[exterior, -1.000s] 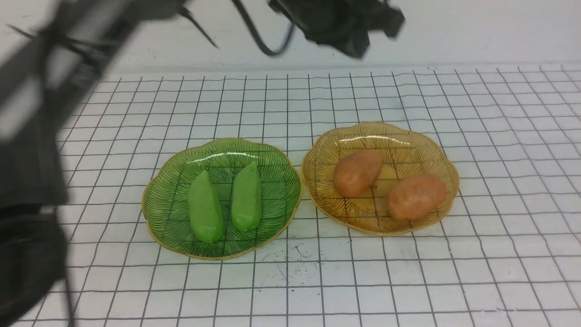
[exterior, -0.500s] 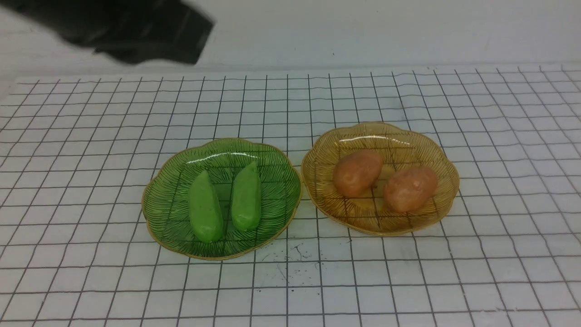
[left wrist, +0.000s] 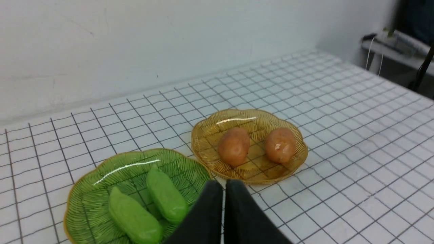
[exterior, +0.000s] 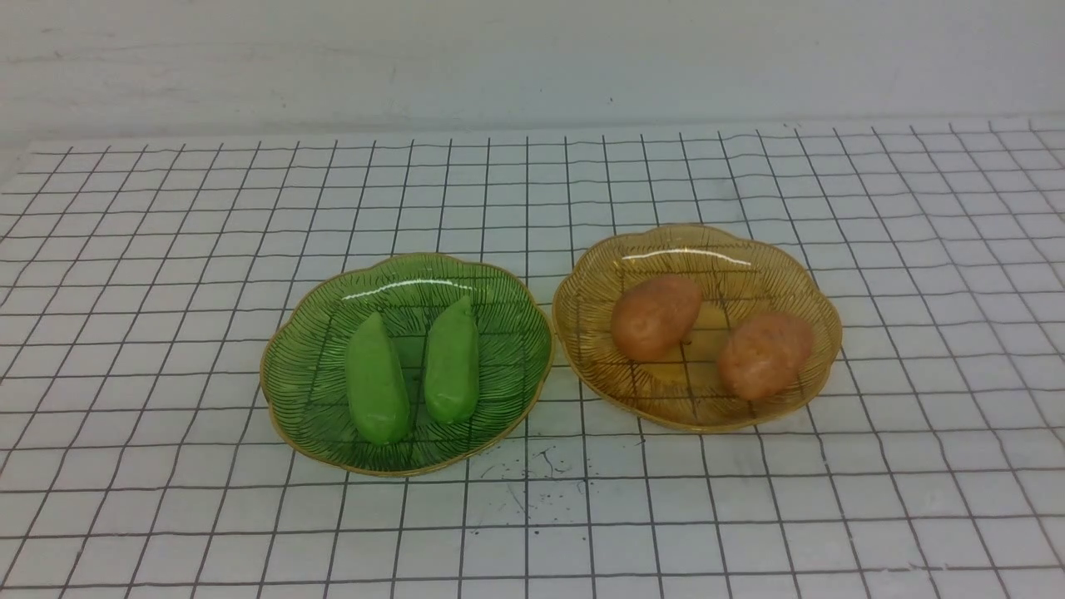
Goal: Put different types of vegetables on the plate.
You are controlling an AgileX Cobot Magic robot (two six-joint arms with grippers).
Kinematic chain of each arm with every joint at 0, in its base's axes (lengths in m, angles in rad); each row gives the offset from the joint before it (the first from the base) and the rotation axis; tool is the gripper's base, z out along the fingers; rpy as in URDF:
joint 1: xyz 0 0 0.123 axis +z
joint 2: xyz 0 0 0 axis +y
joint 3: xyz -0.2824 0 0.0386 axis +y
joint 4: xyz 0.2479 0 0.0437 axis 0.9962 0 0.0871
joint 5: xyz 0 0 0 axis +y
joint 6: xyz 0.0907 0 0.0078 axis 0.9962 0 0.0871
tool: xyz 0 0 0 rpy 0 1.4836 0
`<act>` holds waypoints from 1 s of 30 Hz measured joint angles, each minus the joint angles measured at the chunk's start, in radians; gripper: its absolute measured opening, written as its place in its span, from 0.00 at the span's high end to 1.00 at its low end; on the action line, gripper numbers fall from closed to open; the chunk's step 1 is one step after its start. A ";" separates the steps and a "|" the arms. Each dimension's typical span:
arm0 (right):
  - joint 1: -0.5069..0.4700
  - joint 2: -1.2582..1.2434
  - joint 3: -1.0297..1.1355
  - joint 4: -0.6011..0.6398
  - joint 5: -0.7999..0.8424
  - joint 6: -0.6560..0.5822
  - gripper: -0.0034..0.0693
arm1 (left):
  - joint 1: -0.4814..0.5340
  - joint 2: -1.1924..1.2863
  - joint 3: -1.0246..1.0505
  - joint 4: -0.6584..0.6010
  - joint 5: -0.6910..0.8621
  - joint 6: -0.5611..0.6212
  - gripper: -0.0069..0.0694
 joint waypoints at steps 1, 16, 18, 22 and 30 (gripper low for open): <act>0.000 0.000 0.000 0.000 0.000 0.000 0.97 | 0.000 -0.020 0.011 -0.021 0.008 -0.014 0.92; 0.000 0.000 0.000 0.000 0.000 -0.001 0.97 | 0.000 -0.078 0.027 -0.116 0.216 -0.046 0.92; 0.000 0.000 0.000 0.000 0.000 -0.001 0.97 | 0.000 -0.079 0.027 -0.080 0.205 -0.040 0.92; 0.000 0.000 0.000 0.000 0.000 -0.001 0.97 | 0.000 -0.079 0.027 0.025 0.133 -0.014 0.92; 0.000 0.000 0.000 0.000 0.000 -0.001 0.97 | 0.103 -0.100 0.120 0.136 -0.010 0.020 0.92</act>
